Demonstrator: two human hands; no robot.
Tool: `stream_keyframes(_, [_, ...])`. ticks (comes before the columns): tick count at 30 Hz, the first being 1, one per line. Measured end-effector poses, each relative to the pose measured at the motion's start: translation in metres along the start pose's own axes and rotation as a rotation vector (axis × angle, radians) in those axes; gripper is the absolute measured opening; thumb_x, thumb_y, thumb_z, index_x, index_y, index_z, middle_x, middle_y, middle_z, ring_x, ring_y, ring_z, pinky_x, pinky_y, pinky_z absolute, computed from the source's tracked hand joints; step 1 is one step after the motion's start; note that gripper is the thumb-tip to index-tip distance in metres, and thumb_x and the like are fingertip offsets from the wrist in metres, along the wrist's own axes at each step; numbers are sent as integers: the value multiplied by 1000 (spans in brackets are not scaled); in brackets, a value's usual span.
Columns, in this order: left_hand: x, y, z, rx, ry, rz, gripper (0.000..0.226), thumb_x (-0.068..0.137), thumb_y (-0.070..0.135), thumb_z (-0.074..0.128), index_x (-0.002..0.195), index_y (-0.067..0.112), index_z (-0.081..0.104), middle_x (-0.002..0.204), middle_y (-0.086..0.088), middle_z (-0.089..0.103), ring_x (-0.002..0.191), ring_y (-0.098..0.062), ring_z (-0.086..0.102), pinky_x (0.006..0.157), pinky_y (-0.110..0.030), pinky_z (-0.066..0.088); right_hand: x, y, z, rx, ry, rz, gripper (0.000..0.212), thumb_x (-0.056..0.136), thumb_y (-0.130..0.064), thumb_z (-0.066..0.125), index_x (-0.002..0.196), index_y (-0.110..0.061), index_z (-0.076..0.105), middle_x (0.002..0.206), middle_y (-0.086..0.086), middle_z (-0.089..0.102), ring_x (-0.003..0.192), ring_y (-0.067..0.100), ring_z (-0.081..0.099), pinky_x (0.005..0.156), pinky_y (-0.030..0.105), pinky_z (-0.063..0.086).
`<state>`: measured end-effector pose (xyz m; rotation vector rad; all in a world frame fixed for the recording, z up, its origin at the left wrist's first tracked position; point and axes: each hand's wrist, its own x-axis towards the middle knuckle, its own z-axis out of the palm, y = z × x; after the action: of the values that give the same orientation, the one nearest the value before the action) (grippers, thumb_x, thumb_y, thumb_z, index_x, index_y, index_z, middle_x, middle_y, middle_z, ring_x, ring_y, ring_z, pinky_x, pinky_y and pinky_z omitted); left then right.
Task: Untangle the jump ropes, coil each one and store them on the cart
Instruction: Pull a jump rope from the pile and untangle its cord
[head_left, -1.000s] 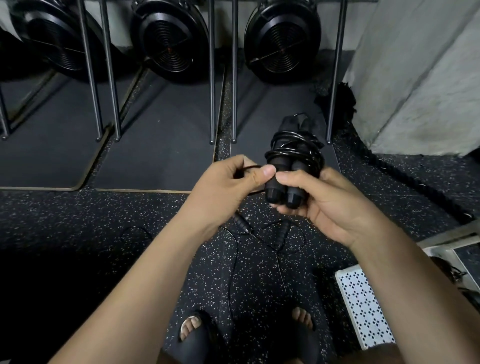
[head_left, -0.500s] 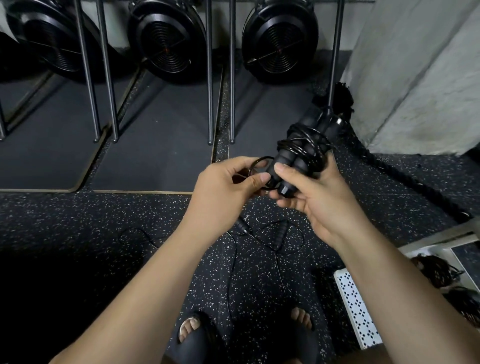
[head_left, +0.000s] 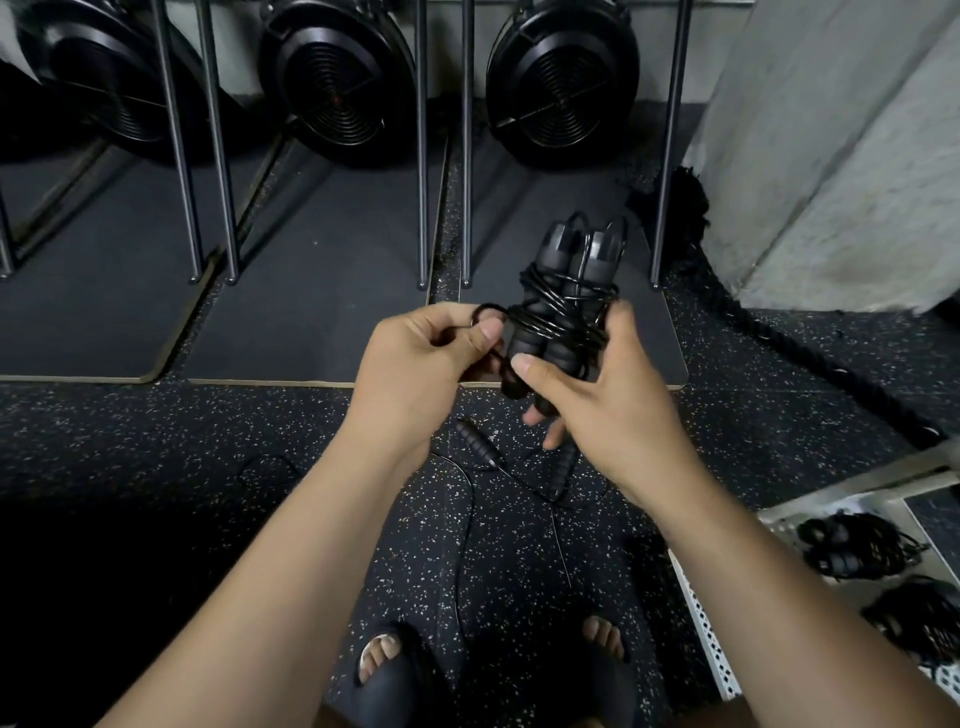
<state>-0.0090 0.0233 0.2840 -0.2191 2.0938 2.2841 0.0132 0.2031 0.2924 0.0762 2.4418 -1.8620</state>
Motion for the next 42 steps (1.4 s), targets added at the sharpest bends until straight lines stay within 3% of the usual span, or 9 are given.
stream_keyframes(8, [11, -10, -10, -103, 68, -150, 7, 95, 15, 79, 98, 11, 83, 100, -22, 79, 84, -24, 66, 85, -36, 58, -3, -2, 1, 147, -276, 143, 43, 100, -9, 74, 127, -20, 42, 107, 6, 79, 72, 31, 75, 47, 34, 52])
stream_keyframes(11, [12, -9, -12, -170, 79, -169, 11, 93, 14, 79, 100, 7, 82, 98, -20, 76, 83, -24, 62, 76, -29, 58, -1, -3, -1, 168, -321, 147, 44, 100, -5, 72, 128, -19, 42, 105, 6, 78, 72, 29, 74, 45, 33, 51])
stream_keyframes(17, [6, -6, 2, -28, 117, 45, 2, 95, 13, 79, 95, 13, 81, 81, -2, 75, 75, -12, 64, 71, -23, 56, -1, 16, 7, -8, -142, 137, 36, 100, -20, 75, 113, -31, 44, 96, 4, 77, 67, 32, 76, 47, 37, 53])
stream_keyframes(20, [7, -1, 7, 10, 85, 81, 5, 97, 10, 77, 94, 14, 80, 79, -2, 73, 73, -11, 64, 70, -21, 54, -7, 22, 14, 205, -172, 224, 34, 101, -12, 73, 119, -19, 46, 93, 10, 75, 60, 26, 68, 43, 33, 46])
stream_keyframes(26, [4, -1, -2, 88, 142, 200, 12, 100, 21, 75, 112, 21, 78, 107, -5, 78, 101, -24, 72, 99, -39, 58, -1, 4, 12, 500, -205, 327, 35, 98, -13, 76, 122, -10, 51, 95, 14, 74, 61, 20, 62, 44, 26, 41])
stream_keyframes(29, [2, -2, -3, 202, 136, 48, 22, 101, 45, 71, 111, 26, 74, 98, 10, 75, 89, -7, 68, 90, -34, 54, 2, 4, 6, 551, -150, 282, 38, 99, -11, 74, 127, -8, 49, 103, 19, 72, 62, 20, 61, 44, 25, 40])
stream_keyframes(32, [0, 0, -2, 228, 0, -219, 53, 96, 71, 62, 104, 19, 73, 87, 10, 74, 78, -9, 69, 80, -36, 46, 5, 8, 1, 523, -97, 231, 35, 99, -12, 73, 123, -12, 48, 106, 17, 71, 65, 21, 62, 47, 27, 42])
stream_keyframes(39, [-4, -4, 3, 358, -64, -35, 27, 92, 44, 82, 89, 19, 73, 82, 0, 77, 81, -25, 73, 71, -36, 50, 8, 14, -1, 402, 10, 79, 34, 101, -11, 73, 120, -17, 46, 99, 15, 75, 68, 27, 70, 54, 33, 56])
stream_keyframes(42, [-10, -5, 6, 409, -126, -77, 25, 94, 41, 81, 92, 16, 77, 82, 1, 80, 78, -15, 75, 66, -22, 47, 7, 16, 0, 352, 10, 57, 35, 100, -12, 74, 119, -19, 46, 97, 9, 77, 70, 26, 72, 58, 34, 59])
